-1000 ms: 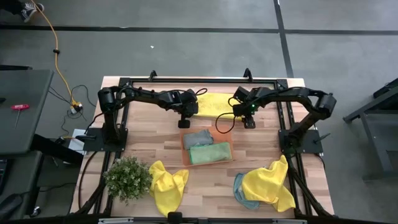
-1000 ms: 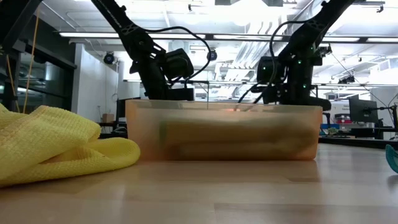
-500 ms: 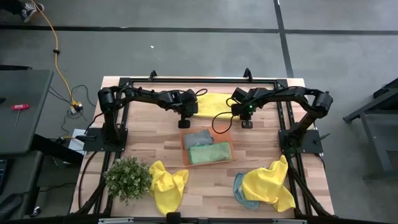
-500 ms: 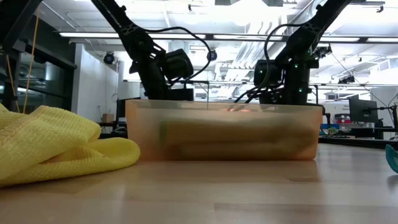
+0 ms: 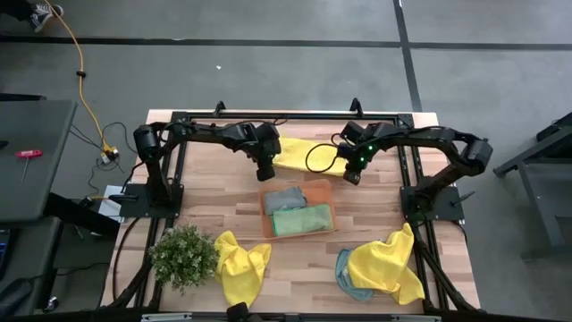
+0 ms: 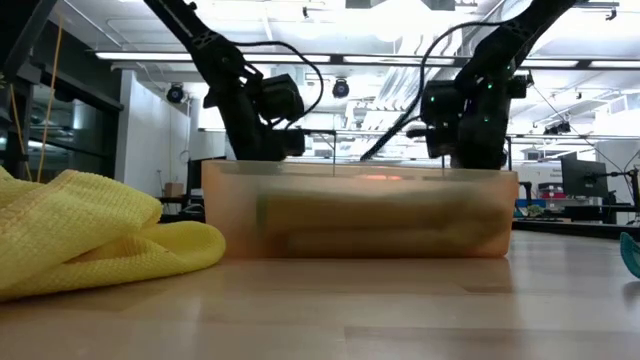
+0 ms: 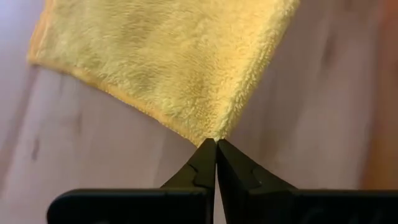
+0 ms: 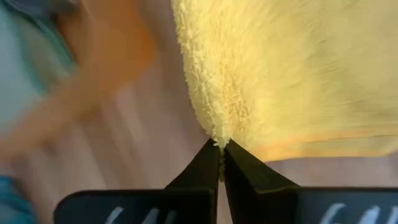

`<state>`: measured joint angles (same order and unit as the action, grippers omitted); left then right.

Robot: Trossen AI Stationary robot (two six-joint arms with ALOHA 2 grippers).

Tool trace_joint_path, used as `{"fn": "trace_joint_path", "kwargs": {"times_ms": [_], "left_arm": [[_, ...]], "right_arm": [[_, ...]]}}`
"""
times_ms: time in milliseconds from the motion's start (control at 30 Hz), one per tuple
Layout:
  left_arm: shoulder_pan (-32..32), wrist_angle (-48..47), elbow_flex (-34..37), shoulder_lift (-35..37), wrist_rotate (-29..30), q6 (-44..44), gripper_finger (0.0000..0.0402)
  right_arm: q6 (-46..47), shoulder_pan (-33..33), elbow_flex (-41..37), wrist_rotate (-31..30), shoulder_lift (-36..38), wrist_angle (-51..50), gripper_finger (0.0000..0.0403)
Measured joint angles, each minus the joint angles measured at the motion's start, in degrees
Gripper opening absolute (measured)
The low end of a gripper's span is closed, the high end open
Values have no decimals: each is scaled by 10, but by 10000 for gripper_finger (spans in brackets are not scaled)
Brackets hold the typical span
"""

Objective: Fold microfiber towels
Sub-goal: Fold the top right yellow microfiber towel

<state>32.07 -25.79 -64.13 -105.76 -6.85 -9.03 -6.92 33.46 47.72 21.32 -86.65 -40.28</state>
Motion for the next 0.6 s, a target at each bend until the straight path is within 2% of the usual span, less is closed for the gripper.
{"fn": "trace_joint_path", "kwargs": {"times_ms": [167,400,600], "left_arm": [[13,-21,-23,10,-46,46,0],[37,0,-41,10,-45,96,0],[58,35,-41,3,-29,119,0]], "right_arm": [[79,16,0,20,16,-11,1],[148,39,0,15,16,-5,0],[201,66,1,-30,16,9,0]]}}
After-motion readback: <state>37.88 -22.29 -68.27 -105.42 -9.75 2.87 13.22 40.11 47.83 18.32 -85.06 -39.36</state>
